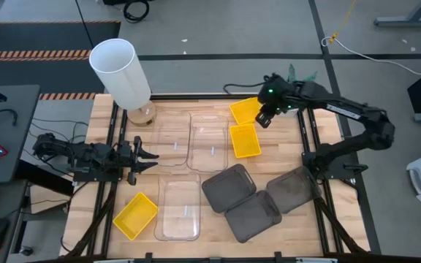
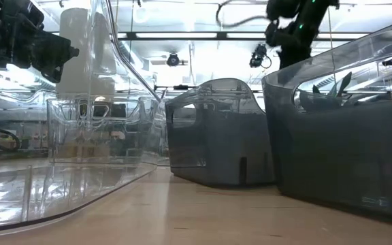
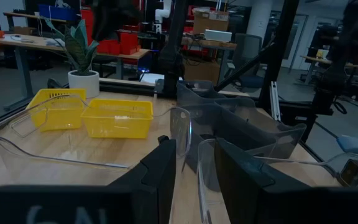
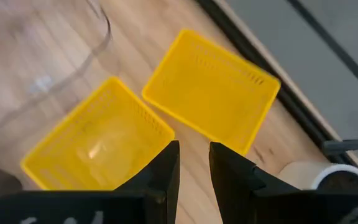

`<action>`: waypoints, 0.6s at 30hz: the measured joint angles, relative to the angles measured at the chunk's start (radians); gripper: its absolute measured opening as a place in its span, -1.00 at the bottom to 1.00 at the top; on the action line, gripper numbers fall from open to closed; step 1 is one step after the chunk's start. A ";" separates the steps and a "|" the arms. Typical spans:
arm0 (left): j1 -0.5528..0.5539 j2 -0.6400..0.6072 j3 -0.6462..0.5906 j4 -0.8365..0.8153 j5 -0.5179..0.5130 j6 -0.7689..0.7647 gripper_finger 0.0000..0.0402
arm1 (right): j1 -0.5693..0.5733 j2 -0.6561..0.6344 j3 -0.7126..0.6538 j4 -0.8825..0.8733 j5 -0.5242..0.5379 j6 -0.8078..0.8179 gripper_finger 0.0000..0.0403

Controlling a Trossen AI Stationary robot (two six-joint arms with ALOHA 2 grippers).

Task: Stack baskets by color
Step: Stack the middle yellow bin on top of the top yellow bin

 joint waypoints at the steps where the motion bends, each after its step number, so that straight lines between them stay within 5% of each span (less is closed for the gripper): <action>1: 0.000 0.000 0.000 0.000 0.000 0.000 -0.42 | -0.003 0.021 0.000 -0.005 -0.009 -0.009 -0.52; 18: 0.000 0.000 0.000 0.000 0.000 0.000 -0.42 | 0.012 0.286 -0.001 -0.156 -0.104 -0.142 -0.39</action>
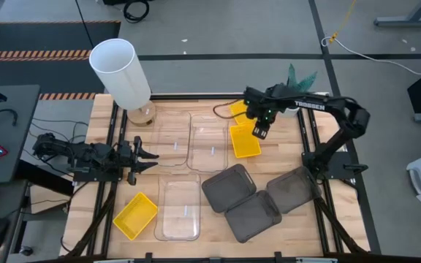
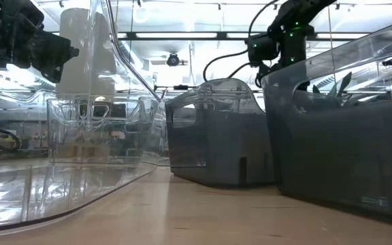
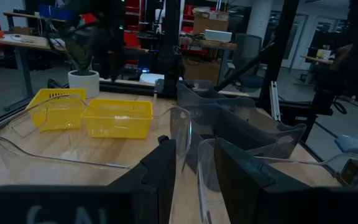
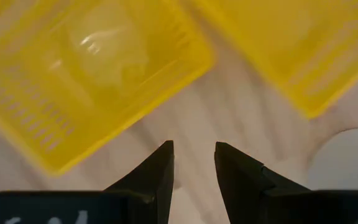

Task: Stack baskets by color
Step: Stack the middle yellow bin on top of the top yellow bin

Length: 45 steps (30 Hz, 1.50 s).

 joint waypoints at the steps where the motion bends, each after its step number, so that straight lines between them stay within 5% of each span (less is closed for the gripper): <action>1: 0.000 0.000 0.000 0.000 0.000 0.000 -0.42 | 0.016 0.000 0.000 -0.018 -0.014 0.002 -0.39; 7: 0.000 0.000 0.000 0.000 0.000 0.000 -0.42 | 0.176 -0.016 0.000 -0.038 -0.032 0.009 -0.39; 18: 0.000 0.000 0.000 0.000 0.000 0.000 -0.42 | 0.458 0.006 0.000 0.034 0.118 -0.004 -0.31; 28: 0.000 0.000 0.000 0.002 0.000 0.000 -0.42 | 0.492 0.061 -0.023 0.068 0.120 -0.001 -0.05; 45: 0.000 0.000 0.000 0.001 0.000 0.000 -0.42 | 0.489 0.197 -0.025 0.131 0.173 -0.042 -0.20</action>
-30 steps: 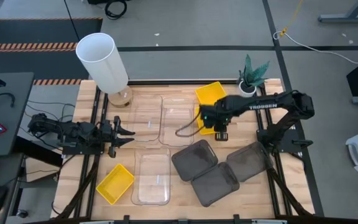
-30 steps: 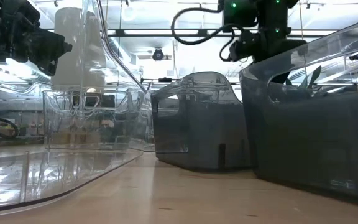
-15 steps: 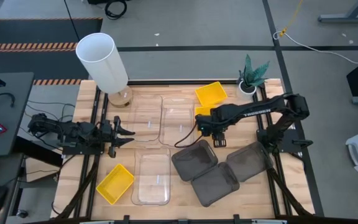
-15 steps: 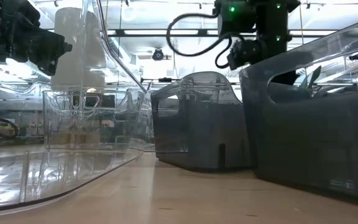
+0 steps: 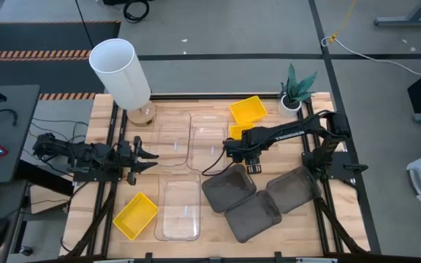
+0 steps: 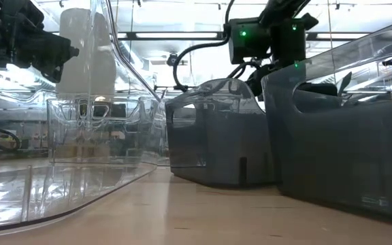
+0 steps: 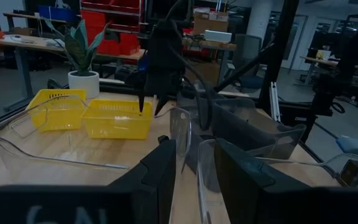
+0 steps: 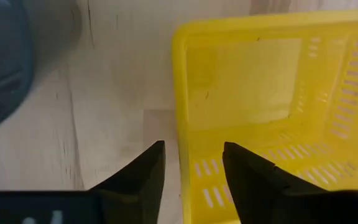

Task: Stack baskets by color
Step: Stack the middle yellow bin on top of the top yellow bin

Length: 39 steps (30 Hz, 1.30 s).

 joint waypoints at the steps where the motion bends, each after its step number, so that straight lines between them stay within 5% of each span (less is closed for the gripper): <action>1: 0.000 0.000 0.000 0.000 0.000 0.000 -0.42 | -0.003 0.003 0.000 0.001 -0.001 0.001 -0.24; 20: 0.000 0.000 0.000 0.000 0.000 0.000 -0.42 | -0.031 0.011 -0.067 0.051 -0.065 0.036 -0.96; 39: 0.000 0.000 0.000 0.001 0.000 0.000 -0.42 | -0.033 -0.076 0.254 -0.367 -0.143 0.191 -0.97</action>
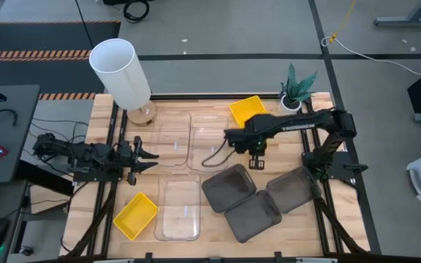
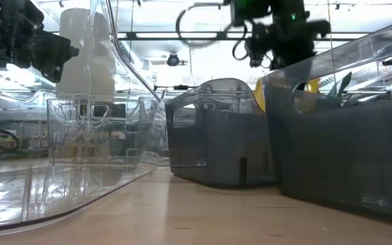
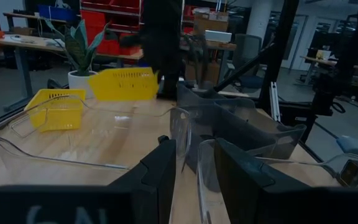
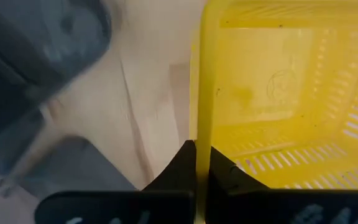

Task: Stack baskets by color
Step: Stack the middle yellow bin on top of the top yellow bin

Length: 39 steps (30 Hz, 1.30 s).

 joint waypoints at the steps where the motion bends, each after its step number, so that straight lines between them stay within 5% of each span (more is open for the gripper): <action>1: 0.000 0.000 0.000 -0.001 0.000 0.000 -0.42 | -0.010 -0.020 0.004 0.006 0.000 0.009 -0.97; 9: 0.000 0.000 0.000 0.000 0.000 0.000 -0.42 | -0.199 -0.134 -0.022 0.158 -0.007 0.111 -0.97; 21: 0.000 0.000 0.000 0.000 0.000 0.000 -0.42 | -0.461 -0.060 -0.024 0.331 0.000 0.338 -0.97; 39: 0.000 0.000 0.000 0.000 0.000 0.000 -0.42 | -0.502 0.025 -0.022 0.403 -0.045 0.366 -0.96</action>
